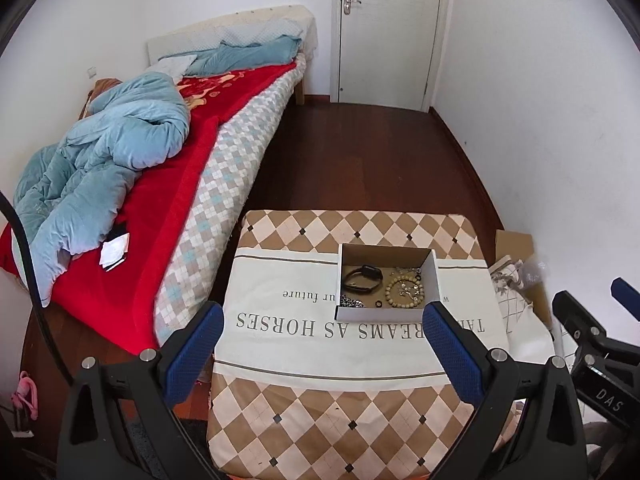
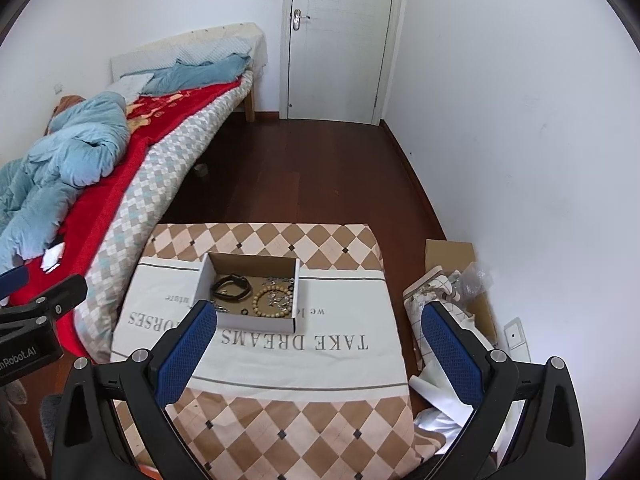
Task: Organize jewelry
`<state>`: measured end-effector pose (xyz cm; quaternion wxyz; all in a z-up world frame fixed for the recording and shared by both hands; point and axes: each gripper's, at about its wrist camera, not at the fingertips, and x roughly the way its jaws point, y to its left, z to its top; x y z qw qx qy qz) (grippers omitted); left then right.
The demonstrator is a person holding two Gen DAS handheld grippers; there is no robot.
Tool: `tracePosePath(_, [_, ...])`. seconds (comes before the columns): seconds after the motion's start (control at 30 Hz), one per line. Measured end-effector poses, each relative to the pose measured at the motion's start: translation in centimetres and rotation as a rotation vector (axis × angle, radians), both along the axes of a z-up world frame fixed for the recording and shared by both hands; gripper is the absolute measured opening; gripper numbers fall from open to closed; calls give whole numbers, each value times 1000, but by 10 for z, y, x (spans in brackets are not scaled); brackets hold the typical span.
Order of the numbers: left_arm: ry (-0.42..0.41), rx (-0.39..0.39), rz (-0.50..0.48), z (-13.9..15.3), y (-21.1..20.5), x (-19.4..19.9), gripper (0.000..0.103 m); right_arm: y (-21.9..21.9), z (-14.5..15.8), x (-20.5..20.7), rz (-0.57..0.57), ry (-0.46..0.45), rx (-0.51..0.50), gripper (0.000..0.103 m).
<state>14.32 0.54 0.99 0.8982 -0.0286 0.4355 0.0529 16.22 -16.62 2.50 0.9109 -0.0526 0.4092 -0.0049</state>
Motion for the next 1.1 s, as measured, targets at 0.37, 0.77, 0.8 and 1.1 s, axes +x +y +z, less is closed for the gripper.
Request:
tracePosePath(0.37, [32, 12, -6, -15, 1, 23, 101, 1, -21, 32, -8, 44, -2, 103])
tracePosePath(0.77, [30, 18, -10, -16, 2, 27, 101, 3, -29, 35, -1, 61, 6, 103])
tracePosePath(0.8, [30, 20, -10, -15, 2, 27, 101, 3, -29, 36, 0, 63, 8, 103])
tracePosePath(1.1, [21, 25, -10, -13, 2, 23, 101, 5, -31, 33, 9, 70, 20, 103])
